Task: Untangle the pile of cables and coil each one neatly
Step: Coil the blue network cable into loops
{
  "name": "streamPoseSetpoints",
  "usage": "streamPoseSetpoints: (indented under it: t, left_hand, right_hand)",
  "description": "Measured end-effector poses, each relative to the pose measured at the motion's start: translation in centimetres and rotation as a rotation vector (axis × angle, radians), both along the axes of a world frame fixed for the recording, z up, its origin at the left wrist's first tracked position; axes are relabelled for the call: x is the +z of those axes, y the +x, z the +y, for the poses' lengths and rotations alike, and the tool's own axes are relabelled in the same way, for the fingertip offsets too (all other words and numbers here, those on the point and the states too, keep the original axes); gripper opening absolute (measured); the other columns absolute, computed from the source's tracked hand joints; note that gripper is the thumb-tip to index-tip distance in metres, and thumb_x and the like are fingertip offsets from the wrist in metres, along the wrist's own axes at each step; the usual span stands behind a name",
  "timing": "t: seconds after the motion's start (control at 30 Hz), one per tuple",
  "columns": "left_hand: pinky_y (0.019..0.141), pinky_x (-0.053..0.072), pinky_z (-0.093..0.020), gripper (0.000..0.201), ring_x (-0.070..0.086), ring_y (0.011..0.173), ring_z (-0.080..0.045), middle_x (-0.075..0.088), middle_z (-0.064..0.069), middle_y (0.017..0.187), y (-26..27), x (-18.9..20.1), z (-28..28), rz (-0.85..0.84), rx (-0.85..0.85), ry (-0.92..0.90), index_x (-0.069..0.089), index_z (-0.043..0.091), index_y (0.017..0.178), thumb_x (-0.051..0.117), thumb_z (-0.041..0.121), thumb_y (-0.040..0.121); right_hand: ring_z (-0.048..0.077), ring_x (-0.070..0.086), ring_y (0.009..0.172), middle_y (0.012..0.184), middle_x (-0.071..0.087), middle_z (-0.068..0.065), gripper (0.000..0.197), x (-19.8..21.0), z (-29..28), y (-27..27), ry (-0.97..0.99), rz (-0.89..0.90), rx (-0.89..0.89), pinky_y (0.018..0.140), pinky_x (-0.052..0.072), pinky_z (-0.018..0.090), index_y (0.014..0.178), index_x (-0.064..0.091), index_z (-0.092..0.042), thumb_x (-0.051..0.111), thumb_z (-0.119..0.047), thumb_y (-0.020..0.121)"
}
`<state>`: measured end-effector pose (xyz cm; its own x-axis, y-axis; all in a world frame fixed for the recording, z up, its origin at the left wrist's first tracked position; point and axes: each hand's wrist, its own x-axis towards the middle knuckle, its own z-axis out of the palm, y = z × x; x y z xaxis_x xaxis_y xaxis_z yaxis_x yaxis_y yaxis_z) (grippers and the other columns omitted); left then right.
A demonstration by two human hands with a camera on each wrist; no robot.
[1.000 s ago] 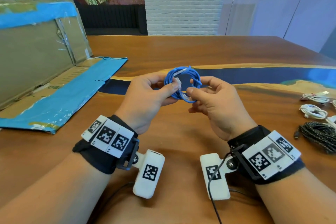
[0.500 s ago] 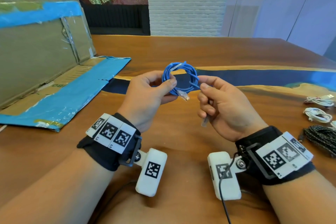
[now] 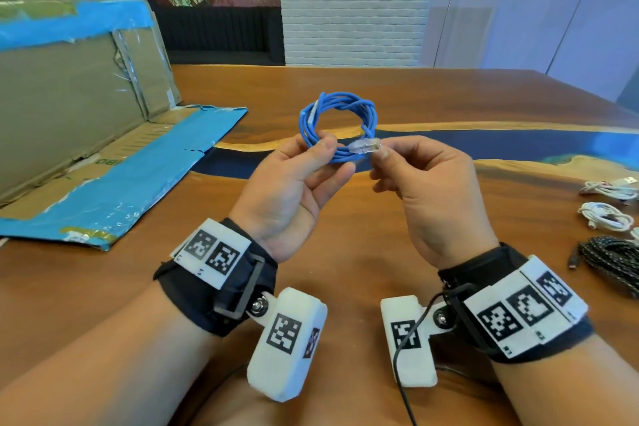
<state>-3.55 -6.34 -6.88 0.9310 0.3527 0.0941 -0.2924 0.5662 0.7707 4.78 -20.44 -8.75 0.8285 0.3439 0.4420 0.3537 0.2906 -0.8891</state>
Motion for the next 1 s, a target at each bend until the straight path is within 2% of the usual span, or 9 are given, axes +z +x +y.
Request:
streamPoseSetpoints:
  t: [0.13, 0.27, 0.33, 0.43, 0.5, 0.63, 0.77, 0.87, 1.0]
  left_hand:
    - [0.070, 0.062, -0.022, 0.009, 0.075, 0.091, -0.020, 0.076, -0.015, 0.104, -0.12, 0.22, -0.16, -0.016, 0.001, 0.000, 0.067, 0.011, 0.095, 0.066, 0.011, 0.086]
    - [0.070, 0.061, -0.023, 0.009, 0.075, 0.091, -0.021, 0.076, -0.015, 0.105, -0.10, 0.01, -0.27, -0.013, 0.019, 0.075, 0.067, 0.010, 0.099, 0.065, 0.009, 0.090]
    - [0.071, 0.061, -0.023, 0.010, 0.075, 0.089, -0.023, 0.076, -0.016, 0.104, -0.11, 0.06, -0.23, -0.007, 0.039, 0.121, 0.066, 0.010, 0.101, 0.065, 0.007, 0.091]
    - [0.068, 0.061, -0.025, 0.015, 0.075, 0.081, -0.024, 0.076, -0.015, 0.097, -0.18, 0.23, -0.09, -0.004, 0.067, 0.190, 0.061, 0.009, 0.106, 0.063, 0.003, 0.093]
    - [0.065, 0.060, -0.025, 0.024, 0.075, 0.080, -0.025, 0.077, -0.014, 0.096, -0.26, 0.28, 0.11, 0.009, 0.082, 0.240, 0.055, 0.007, 0.114, 0.065, 0.002, 0.093]
    - [0.063, 0.060, -0.025, 0.035, 0.076, 0.081, -0.025, 0.078, -0.014, 0.094, -0.24, 0.14, 0.37, 0.045, 0.094, 0.326, 0.050, 0.004, 0.123, 0.067, 0.005, 0.093]
    - [0.063, 0.059, -0.026, 0.029, 0.075, 0.078, -0.024, 0.078, -0.016, 0.091, -0.20, 0.08, 0.62, 0.050, 0.112, 0.392, 0.054, 0.009, 0.113, 0.071, 0.005, 0.090]
    - [0.061, 0.059, -0.025, 0.029, 0.076, 0.075, -0.021, 0.078, -0.014, 0.088, -0.20, 0.05, 0.71, 0.053, 0.128, 0.444, 0.054, 0.005, 0.113, 0.071, 0.004, 0.090]
    - [0.061, 0.058, -0.026, 0.024, 0.076, 0.079, -0.023, 0.078, -0.015, 0.089, -0.04, -0.32, 0.68, 0.070, 0.159, 0.530, 0.060, 0.006, 0.108, 0.074, 0.006, 0.089]
  right_hand:
    - [0.028, 0.071, 0.090, 0.095, 0.077, 0.017, 0.019, -0.06, 0.26, -0.43, 0.091, 0.127, 0.087, 0.073, 0.058, 0.035, 0.092, 0.079, -0.010, 0.072, -0.025, 0.083]
    - [0.026, 0.072, 0.090, 0.099, 0.077, 0.016, 0.016, 0.27, 0.28, -1.00, 0.172, 0.282, 0.257, 0.073, 0.060, 0.033, 0.099, 0.075, -0.004, 0.061, -0.011, 0.094]
    - [0.024, 0.072, 0.088, 0.100, 0.077, 0.015, 0.017, 0.38, 0.18, -1.00, 0.214, 0.355, 0.314, 0.073, 0.059, 0.033, 0.103, 0.072, -0.005, 0.061, -0.013, 0.092]
    - [0.026, 0.071, 0.093, 0.110, 0.073, 0.019, 0.029, 0.53, -0.09, -0.84, 0.248, 0.413, 0.374, 0.077, 0.057, 0.035, 0.121, 0.062, -0.005, 0.062, -0.019, 0.095]
    - [0.025, 0.071, 0.092, 0.112, 0.073, 0.019, 0.042, 0.65, -0.12, -0.79, 0.211, 0.402, 0.383, 0.075, 0.054, 0.033, 0.125, 0.056, -0.008, 0.072, -0.021, 0.088]
    - [0.019, 0.071, 0.083, 0.107, 0.075, 0.016, 0.051, 0.84, -0.25, -0.76, 0.139, 0.410, 0.371, 0.068, 0.048, 0.029, 0.117, 0.056, -0.011, 0.076, -0.016, 0.070]
    - [0.022, 0.070, 0.086, 0.104, 0.076, 0.014, 0.039, 0.66, -0.36, -0.92, 0.121, 0.420, 0.389, 0.069, 0.051, 0.030, 0.107, 0.066, -0.011, 0.075, -0.019, 0.070]
    - [0.020, 0.069, 0.083, 0.097, 0.076, 0.010, 0.033, 0.54, -0.11, -1.05, 0.104, 0.429, 0.380, 0.063, 0.048, 0.028, 0.102, 0.069, -0.011, 0.073, -0.025, 0.073]
    - [0.018, 0.064, 0.080, 0.094, 0.075, 0.008, 0.029, 0.26, 0.07, -0.89, 0.078, 0.481, 0.338, 0.058, 0.048, 0.024, 0.103, 0.071, -0.011, 0.070, -0.023, 0.077]
